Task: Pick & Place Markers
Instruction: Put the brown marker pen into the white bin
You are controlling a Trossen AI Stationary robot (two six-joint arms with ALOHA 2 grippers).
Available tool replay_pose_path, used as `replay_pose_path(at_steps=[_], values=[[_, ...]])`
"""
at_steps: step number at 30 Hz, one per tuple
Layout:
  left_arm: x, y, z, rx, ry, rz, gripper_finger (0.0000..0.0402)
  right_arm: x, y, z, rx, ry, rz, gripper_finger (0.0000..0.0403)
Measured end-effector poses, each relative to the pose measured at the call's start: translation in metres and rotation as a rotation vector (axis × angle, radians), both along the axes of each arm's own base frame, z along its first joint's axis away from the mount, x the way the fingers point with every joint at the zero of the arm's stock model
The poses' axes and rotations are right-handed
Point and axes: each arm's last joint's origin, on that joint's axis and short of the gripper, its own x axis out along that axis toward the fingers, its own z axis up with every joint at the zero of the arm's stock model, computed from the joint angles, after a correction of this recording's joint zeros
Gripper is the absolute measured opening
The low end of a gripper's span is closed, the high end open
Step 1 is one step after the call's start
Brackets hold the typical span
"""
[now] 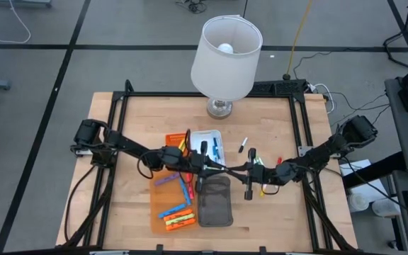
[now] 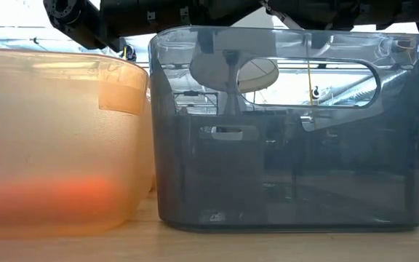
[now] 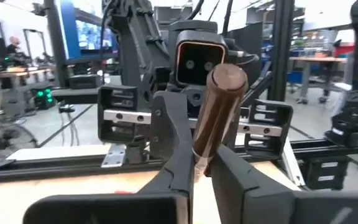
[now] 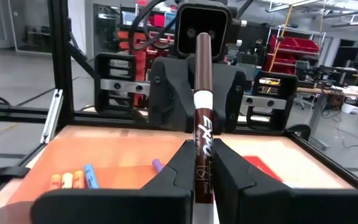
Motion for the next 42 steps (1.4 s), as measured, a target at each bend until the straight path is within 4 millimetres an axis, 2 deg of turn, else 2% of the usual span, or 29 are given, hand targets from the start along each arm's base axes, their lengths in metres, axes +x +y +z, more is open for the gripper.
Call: replay_pose_path(at_steps=[8,12,15,19,23,26,30,38,42], values=[[0.001,0.002,0.002,-0.018,-0.004,0.004,0.0043,0.0,-0.001,0.0,0.008,0.004,-0.003,0.0021],[0.001,0.002,0.002,-0.015,0.0,0.019,0.0037,0.0,-0.001,-0.003,-0.008,0.031,0.0,0.0061],[-0.003,0.003,0.011,-0.008,0.027,0.043,0.0037,0.0,0.0,-0.009,-0.036,0.085,-0.001,0.0095],[-0.015,0.004,0.023,0.02,0.142,0.145,0.0037,0.0,-0.002,-0.013,-0.058,0.127,-0.048,0.0128],[-0.032,0.008,0.027,0.073,0.326,0.346,0.0037,-0.004,-0.002,-0.01,-0.04,0.124,-0.096,0.0146],[-0.042,0.016,0.02,0.062,0.461,0.482,0.0037,-0.009,-0.004,-0.004,-0.013,0.127,-0.116,0.0151],[-0.044,0.031,0.009,-0.025,0.567,0.539,0.0037,-0.018,-0.009,0.007,0.051,0.127,-0.118,0.0149],[-0.033,0.061,-0.023,-0.289,0.724,0.424,0.0037,-0.036,-0.019,0.016,0.123,0.201,-0.13,0.0145],[-0.029,0.073,-0.041,-0.355,0.791,0.447,0.0044,-0.04,-0.021,0.016,0.141,0.216,-0.134,0.0144]])
